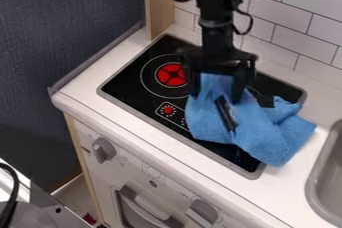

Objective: Move the cloth to the bottom of the stove

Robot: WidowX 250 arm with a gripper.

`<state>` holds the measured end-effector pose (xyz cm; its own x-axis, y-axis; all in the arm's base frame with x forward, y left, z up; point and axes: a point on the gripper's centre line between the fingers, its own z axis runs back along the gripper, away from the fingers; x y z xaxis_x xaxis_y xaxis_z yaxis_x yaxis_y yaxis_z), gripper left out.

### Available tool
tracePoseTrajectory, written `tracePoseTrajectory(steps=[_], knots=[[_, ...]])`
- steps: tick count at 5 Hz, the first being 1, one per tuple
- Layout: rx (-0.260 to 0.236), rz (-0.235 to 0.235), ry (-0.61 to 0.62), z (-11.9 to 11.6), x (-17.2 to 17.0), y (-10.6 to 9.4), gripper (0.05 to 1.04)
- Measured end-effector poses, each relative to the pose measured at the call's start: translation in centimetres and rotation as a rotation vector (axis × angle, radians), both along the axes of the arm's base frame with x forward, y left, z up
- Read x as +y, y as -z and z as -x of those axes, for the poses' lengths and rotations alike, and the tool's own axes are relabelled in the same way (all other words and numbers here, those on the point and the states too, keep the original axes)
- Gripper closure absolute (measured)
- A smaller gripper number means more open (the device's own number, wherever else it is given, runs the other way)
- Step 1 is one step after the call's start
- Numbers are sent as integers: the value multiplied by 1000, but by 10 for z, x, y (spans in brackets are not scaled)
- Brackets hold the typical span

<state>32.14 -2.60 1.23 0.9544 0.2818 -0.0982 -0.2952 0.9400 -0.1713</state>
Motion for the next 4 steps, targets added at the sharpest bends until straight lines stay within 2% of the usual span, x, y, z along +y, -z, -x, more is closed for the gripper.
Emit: tracePoseTrajectory(steps=[1, 2, 3, 4], knots=[[-6, 12, -71, 5, -2, 9, 144], [-8, -5, -96, 12, -1, 13, 428], [-42, -31, -61, 11, -4, 0, 731], [-96, -84, -54, 11, -6, -18, 933]])
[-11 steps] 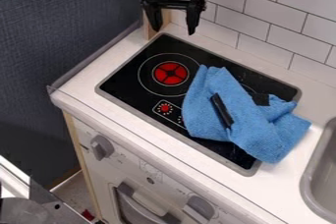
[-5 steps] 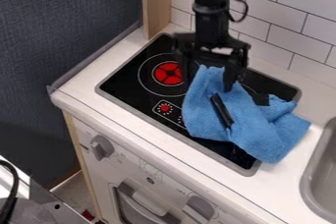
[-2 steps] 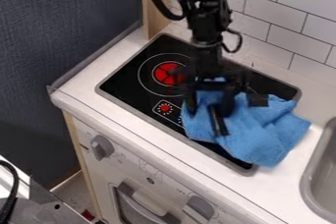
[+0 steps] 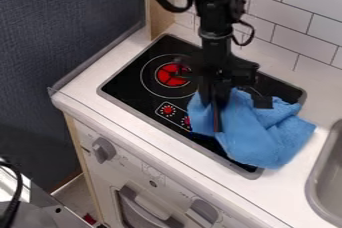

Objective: Move the cloth to the bottom of the stove

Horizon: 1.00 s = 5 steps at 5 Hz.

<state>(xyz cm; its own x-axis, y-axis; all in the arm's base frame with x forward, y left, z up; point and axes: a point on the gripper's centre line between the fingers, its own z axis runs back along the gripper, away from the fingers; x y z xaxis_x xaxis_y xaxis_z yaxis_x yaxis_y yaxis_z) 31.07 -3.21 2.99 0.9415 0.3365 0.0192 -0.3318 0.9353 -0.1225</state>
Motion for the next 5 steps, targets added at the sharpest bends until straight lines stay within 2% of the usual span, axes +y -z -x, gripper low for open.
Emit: tracePoseTrajectory(steps=[1, 2, 3, 4, 5], knots=[[3, -8, -9, 3, 4, 0, 1022], [-25, 5, -75, 12, 21, -7, 1030], [-52, 36, -176, 25, 65, -6, 1030], [-126, 41, -211, 36, 91, -5, 1030], [-240, 64, -262, 50, 111, 12, 1030]])
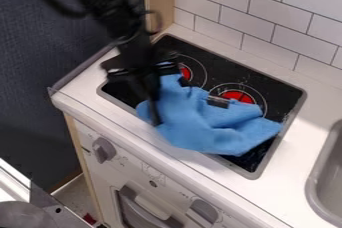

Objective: Move the cloth to the bottom of the stove

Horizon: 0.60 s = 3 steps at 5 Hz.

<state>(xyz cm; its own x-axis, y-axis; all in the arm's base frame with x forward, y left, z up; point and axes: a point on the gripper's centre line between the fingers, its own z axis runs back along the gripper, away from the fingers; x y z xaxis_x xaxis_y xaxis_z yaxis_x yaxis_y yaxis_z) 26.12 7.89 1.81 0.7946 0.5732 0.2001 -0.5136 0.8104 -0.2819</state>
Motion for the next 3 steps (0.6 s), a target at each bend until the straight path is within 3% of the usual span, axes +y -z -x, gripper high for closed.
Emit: tracePoseTrajectory(steps=[1, 2, 3], knots=[[-73, -13, -182, 20, -2, 12, 1030], [-109, -32, -288, 37, -8, 10, 1011], [-101, -24, -274, 43, -12, 9, 867]])
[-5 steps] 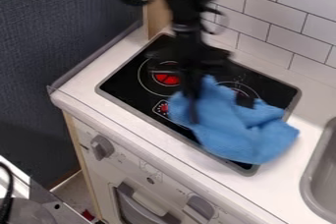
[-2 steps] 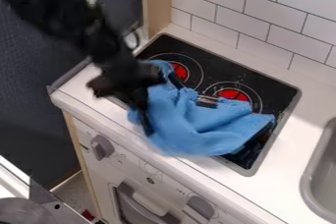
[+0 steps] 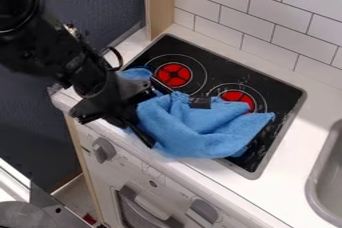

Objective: Move the cloth to the bottom of the stove

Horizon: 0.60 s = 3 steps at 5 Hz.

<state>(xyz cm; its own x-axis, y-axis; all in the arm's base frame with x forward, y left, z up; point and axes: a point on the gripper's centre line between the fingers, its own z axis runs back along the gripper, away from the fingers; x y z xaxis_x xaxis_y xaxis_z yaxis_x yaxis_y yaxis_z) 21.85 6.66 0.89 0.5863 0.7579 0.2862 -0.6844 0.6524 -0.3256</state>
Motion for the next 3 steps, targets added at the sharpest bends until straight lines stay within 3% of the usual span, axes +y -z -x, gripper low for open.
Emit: tracePoseTrajectory(steps=[1, 2, 3], knots=[[66, -13, 54, -13, 5, -9, 617], [132, -42, 93, -23, 8, -21, 307], [202, -74, 119, -32, 10, -40, 82]])
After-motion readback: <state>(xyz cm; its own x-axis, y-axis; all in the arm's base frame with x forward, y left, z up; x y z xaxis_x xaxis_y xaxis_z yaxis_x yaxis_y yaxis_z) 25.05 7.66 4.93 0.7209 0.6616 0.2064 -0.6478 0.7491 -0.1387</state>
